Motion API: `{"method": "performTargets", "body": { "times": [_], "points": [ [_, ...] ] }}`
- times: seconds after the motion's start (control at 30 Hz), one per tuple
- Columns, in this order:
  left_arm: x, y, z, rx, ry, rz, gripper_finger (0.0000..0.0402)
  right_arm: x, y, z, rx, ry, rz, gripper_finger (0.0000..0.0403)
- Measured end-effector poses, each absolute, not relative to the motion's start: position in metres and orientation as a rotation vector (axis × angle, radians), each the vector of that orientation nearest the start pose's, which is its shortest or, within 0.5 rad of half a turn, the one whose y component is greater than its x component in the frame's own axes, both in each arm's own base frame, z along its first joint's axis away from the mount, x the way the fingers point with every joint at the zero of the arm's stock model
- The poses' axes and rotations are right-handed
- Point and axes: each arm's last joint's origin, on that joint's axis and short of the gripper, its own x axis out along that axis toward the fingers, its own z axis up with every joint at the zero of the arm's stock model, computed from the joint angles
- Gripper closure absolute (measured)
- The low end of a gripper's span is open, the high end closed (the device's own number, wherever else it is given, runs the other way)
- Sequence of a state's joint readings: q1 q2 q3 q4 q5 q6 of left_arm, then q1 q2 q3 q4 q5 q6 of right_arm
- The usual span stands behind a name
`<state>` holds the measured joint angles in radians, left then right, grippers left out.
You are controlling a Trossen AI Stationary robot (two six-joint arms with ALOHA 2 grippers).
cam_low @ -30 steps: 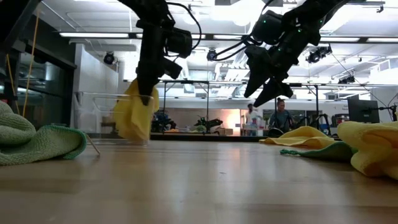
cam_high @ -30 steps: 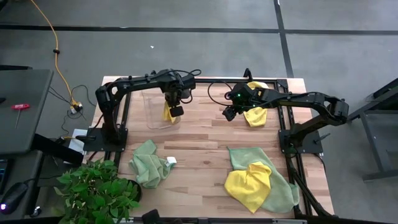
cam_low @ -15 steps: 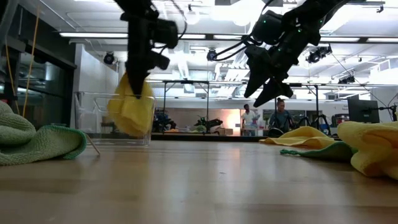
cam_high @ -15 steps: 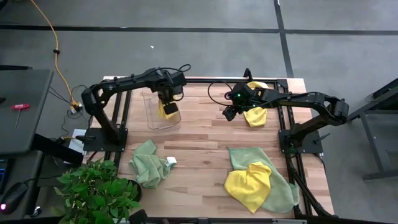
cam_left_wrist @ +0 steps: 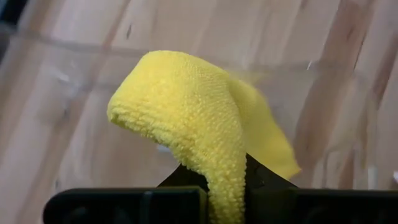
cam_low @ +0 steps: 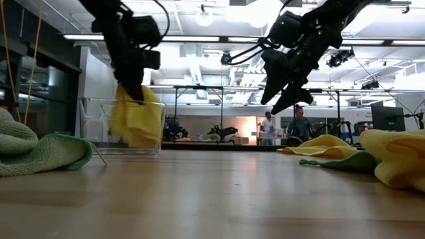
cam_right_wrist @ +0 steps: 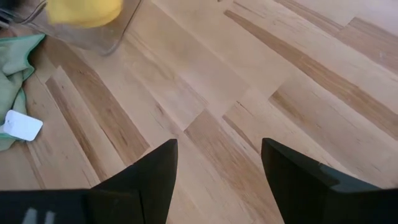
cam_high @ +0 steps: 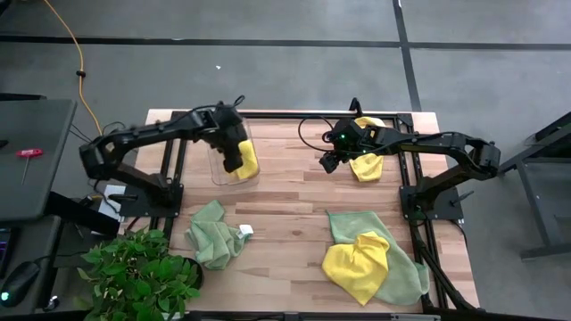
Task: Fold microfiber towels
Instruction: Put the top left folded yellow towel into the transparent bin
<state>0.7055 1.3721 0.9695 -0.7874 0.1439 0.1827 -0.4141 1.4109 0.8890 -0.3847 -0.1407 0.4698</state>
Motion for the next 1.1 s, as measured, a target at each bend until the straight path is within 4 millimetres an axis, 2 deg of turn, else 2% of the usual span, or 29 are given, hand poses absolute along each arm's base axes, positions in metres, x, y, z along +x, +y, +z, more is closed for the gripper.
{"method": "performTargets", "body": {
  "times": [0.2, 0.33, 0.7, 1.1],
  "points": [
    [0.183, 0.168, 0.203, -0.353, 1.192, 0.327, 0.0397, 0.258, -0.109, 0.218, 0.679, 0.804, -0.474, 0.0179],
    [0.188, 0.177, 0.192, -0.298, 1.188, 0.350, 0.0397, 0.258, -0.109, 0.218, 0.692, 0.801, -0.480, 0.0179],
    [0.198, 0.193, 0.159, -0.114, 1.348, 0.376, 0.0397, 0.258, -0.109, 0.218, 0.703, 0.799, -0.486, 0.0179],
    [0.202, 0.199, 0.158, -0.017, 1.362, 0.491, 0.0334, 0.258, -0.109, 0.218, 0.724, 0.795, -0.495, 0.0179]
  ]
}}
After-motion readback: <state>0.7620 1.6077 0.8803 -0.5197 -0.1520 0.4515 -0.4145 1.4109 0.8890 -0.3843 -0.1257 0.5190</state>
